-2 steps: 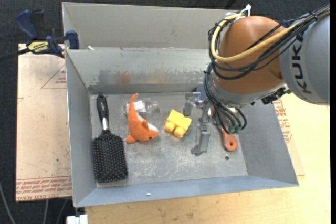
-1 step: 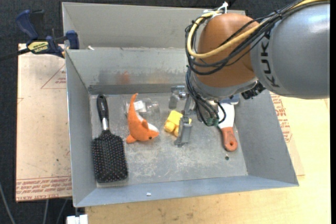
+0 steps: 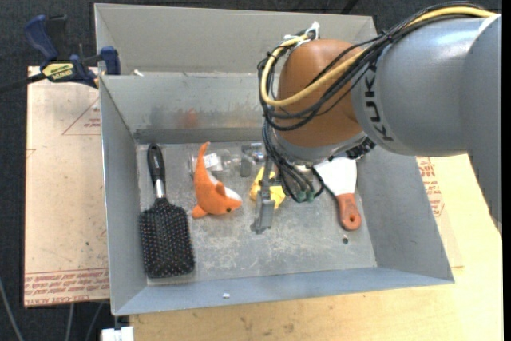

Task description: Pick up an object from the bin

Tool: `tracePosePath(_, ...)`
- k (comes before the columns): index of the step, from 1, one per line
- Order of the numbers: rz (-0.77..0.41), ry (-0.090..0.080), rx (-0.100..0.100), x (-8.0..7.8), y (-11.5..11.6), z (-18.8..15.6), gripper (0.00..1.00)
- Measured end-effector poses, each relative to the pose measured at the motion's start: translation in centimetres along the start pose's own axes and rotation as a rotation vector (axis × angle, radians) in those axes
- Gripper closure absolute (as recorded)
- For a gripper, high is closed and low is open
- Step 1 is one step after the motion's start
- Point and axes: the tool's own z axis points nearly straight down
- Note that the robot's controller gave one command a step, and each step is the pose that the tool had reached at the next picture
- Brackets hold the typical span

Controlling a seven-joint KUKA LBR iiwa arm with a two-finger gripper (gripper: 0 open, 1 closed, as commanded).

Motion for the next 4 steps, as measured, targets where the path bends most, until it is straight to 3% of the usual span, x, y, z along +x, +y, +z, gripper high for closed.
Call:
tracePosePath(1, 0.030, -0.004, -0.001, -1.0, -0.5, 3.0, 0.00)
tracePosePath(2, 0.140, -0.004, -0.001, -1.1, 1.7, 6.4, 0.00)
tracePosePath(3, 0.049, -0.008, -0.003, -1.4, 5.4, 9.0, 1.00)
tracePosePath(4, 0.050, -0.008, -0.003, -1.4, 5.4, 9.0, 1.00)
